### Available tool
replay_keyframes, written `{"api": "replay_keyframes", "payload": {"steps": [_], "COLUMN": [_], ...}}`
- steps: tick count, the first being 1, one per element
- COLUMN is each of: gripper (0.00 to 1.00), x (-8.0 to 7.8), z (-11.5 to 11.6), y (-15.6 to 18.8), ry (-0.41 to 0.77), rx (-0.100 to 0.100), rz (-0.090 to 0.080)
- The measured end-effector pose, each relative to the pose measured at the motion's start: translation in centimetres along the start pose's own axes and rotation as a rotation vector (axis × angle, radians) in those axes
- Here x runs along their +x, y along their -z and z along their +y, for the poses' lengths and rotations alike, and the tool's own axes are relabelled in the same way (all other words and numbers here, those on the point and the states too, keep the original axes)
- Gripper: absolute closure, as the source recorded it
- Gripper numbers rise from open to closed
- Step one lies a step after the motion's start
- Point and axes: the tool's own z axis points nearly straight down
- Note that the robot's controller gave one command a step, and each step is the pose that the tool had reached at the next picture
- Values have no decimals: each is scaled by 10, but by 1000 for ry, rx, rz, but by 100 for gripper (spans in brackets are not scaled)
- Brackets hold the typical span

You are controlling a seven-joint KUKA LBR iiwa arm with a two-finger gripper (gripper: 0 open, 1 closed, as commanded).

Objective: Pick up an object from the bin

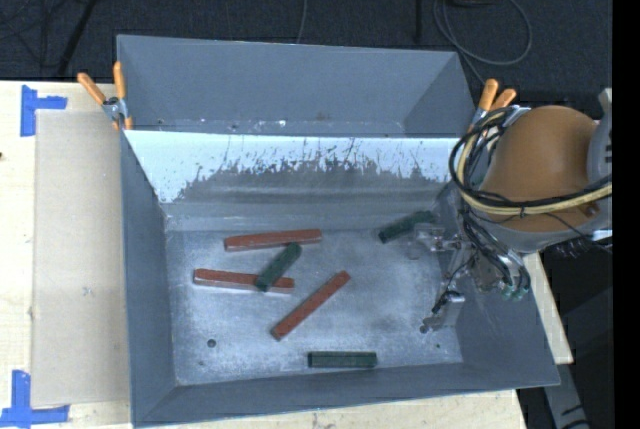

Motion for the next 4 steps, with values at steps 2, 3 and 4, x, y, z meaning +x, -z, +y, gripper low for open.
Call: {"api": "replay_keyframes", "payload": {"steps": [2, 3, 4], "gripper": [0, 0, 0], "x": [-10, -49, -18], "z": [118, 80, 72], "y": [-97, -25, -29], "ry": [84, 441, 634], "rx": [-1, 2, -1], "rz": [4, -6, 2]}}
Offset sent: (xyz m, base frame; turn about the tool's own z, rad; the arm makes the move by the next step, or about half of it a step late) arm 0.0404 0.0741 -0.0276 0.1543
